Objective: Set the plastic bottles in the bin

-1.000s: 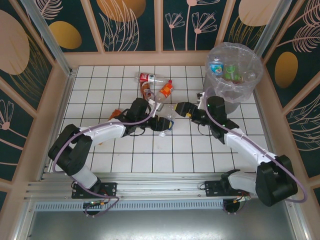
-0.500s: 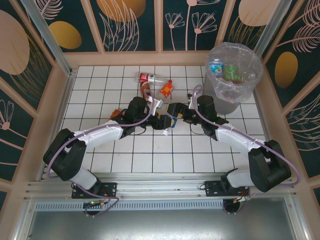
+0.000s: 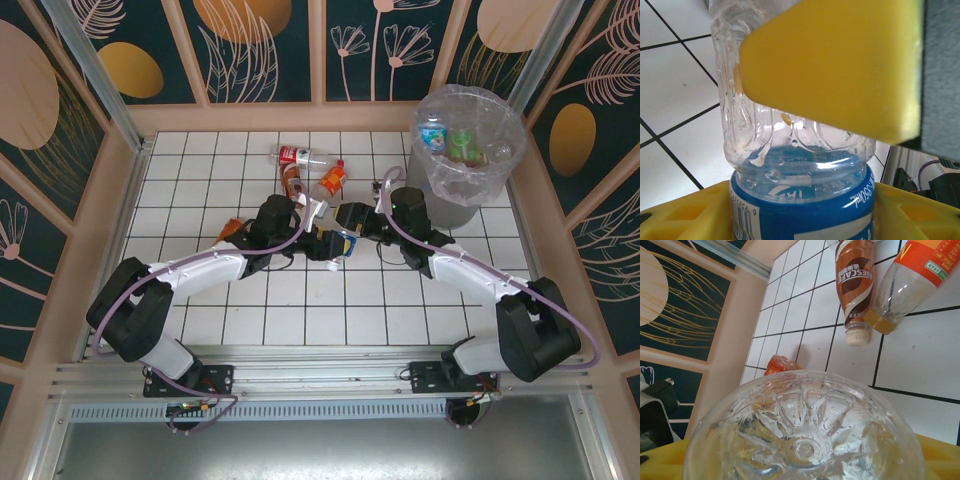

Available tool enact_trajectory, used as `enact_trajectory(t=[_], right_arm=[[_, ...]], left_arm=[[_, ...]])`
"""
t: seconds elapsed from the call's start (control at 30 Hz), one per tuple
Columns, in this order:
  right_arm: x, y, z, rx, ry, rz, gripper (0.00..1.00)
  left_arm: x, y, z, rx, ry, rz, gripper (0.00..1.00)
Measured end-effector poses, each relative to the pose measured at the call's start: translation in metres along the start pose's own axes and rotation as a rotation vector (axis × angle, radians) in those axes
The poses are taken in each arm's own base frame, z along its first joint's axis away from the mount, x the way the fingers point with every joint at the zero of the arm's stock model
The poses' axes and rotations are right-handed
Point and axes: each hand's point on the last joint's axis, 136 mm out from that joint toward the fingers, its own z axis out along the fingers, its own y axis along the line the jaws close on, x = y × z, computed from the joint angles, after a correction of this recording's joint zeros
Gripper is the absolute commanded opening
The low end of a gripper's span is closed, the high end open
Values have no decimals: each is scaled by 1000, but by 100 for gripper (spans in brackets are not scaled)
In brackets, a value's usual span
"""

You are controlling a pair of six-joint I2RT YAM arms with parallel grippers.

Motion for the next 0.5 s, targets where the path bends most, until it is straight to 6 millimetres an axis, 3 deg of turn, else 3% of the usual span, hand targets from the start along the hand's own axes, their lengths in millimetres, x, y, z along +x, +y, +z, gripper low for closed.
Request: enact_trajectory(t=[0.23, 0.4, 0.5], right_arm=[[-2, -1, -1, 25, 2, -17, 53], [-13, 6, -13, 46, -20, -58, 53], [-31, 17, -29, 59, -68, -112, 53]], left_arm=[[-3, -2, -2, -5, -13, 14, 98], [-21, -15, -17, -9, -75, 59, 99], [-31, -25, -29, -9, -113, 113, 99]])
